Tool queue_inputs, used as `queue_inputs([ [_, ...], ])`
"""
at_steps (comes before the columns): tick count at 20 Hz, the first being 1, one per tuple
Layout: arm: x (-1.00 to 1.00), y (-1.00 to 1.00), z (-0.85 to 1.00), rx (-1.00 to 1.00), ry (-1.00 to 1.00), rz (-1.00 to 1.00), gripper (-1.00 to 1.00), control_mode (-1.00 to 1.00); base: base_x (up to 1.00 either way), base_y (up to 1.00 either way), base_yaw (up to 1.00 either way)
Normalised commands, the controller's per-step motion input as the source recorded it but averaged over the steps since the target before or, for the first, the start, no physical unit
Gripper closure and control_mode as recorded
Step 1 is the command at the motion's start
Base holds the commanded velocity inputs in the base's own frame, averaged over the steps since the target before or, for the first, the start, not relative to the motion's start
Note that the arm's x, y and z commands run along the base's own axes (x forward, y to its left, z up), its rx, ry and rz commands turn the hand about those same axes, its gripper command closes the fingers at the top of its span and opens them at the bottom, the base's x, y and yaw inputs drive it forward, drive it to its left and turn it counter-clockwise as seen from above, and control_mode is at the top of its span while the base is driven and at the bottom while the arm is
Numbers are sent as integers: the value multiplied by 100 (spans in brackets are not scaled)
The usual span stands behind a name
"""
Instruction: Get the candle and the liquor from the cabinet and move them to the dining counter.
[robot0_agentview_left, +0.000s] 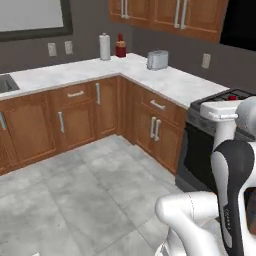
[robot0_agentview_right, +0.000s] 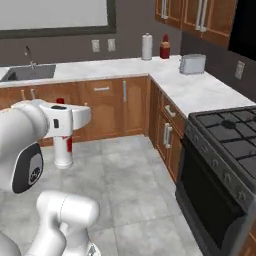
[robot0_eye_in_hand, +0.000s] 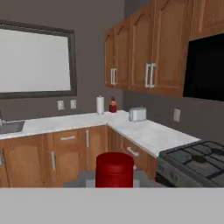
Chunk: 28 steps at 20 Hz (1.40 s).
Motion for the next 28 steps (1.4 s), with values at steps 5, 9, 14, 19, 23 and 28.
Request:
queue_inputs([
  [5,0,0,0,0,0,0,100,100,-42,31,99],
  [9,0,0,0,0,0,0,100,100,-26,57,93],
  [14,0,0,0,0,0,0,100,100,-17,54,91],
  [19,0,0,0,0,0,0,100,100,-1,39,84],
  [23,0,0,0,0,0,0,100,100,-3,7,71],
  [28,0,0,0,0,0,0,100,100,-63,-30,33],
])
